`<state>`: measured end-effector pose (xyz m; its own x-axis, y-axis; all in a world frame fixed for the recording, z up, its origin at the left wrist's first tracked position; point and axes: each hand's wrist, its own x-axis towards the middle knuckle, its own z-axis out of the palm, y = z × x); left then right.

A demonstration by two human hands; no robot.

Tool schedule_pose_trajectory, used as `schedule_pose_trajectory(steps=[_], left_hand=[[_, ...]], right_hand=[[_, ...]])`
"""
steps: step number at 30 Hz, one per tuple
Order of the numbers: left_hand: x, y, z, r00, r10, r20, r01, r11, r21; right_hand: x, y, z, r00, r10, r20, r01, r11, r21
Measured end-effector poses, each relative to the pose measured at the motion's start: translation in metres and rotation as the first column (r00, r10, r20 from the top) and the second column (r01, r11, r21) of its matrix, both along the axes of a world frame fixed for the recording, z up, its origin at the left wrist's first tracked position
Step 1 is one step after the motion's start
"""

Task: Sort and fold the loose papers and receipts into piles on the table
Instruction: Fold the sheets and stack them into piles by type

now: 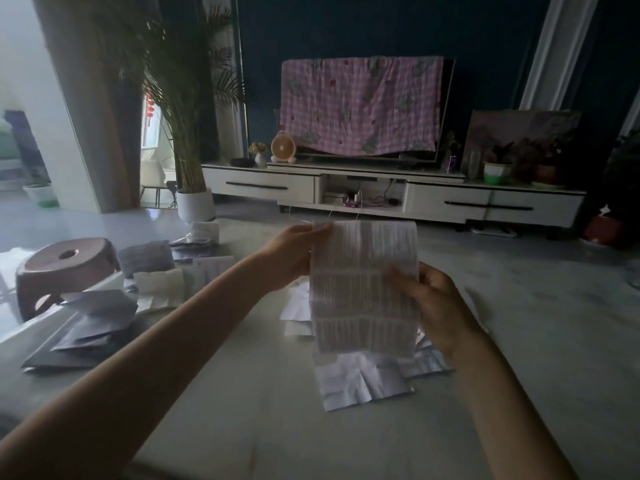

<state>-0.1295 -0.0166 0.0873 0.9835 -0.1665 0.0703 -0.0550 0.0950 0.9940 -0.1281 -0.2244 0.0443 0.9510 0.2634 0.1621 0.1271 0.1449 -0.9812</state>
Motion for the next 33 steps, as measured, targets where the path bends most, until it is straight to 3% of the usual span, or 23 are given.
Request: schedule_pose_trajectory(steps=[2,4,8,13,17,20,25,28,31,33], left_hand=[[0.001,0.002,0.001,1.0,0.012,-0.027,-0.014,0.997,-0.079],[-0.001,0.005,0.001,0.996,-0.038,-0.076,0.033,0.997,-0.072],[-0.014,0.011,-0.016,0.977,-0.143,-0.16,0.155,0.986,0.063],[-0.025,0.012,-0.046,0.994,-0.033,-0.107,0.048,0.989,0.139],[-0.034,0.011,-0.049,0.993,0.021,-0.118,-0.024,0.999,-0.025],[-0.037,0.015,-0.05,0.991,0.044,-0.125,-0.052,0.997,-0.061],[-0.034,0.033,-0.052,0.993,0.079,-0.091,-0.073,0.995,0.074],[-0.035,0.036,-0.046,0.999,0.012,-0.039,-0.004,0.981,0.193],[-0.036,0.025,-0.042,0.996,-0.09,-0.024,0.093,0.965,0.247],[-0.035,0.018,-0.041,0.991,-0.101,-0.092,0.116,0.979,0.17]], right_hand=[[-0.001,-0.005,-0.001,0.99,0.137,-0.043,-0.14,0.987,-0.084],[-0.001,-0.006,-0.004,0.989,0.14,-0.044,-0.145,0.977,-0.158],[0.002,-0.004,-0.008,0.998,0.039,-0.056,-0.042,0.998,-0.047],[0.0,0.003,-0.011,0.993,0.048,-0.104,-0.049,0.999,-0.004],[-0.002,0.005,-0.016,0.958,0.204,-0.203,-0.186,0.977,0.104],[-0.003,0.009,-0.018,0.957,0.198,-0.213,-0.185,0.98,0.08],[-0.01,0.002,-0.013,0.967,0.193,-0.167,-0.203,0.978,-0.044],[-0.009,-0.001,-0.003,0.967,0.236,-0.094,-0.249,0.952,-0.177],[-0.015,0.011,-0.001,0.943,0.323,-0.077,-0.321,0.829,-0.457],[-0.019,0.018,-0.006,0.939,0.339,-0.059,-0.315,0.775,-0.549]])
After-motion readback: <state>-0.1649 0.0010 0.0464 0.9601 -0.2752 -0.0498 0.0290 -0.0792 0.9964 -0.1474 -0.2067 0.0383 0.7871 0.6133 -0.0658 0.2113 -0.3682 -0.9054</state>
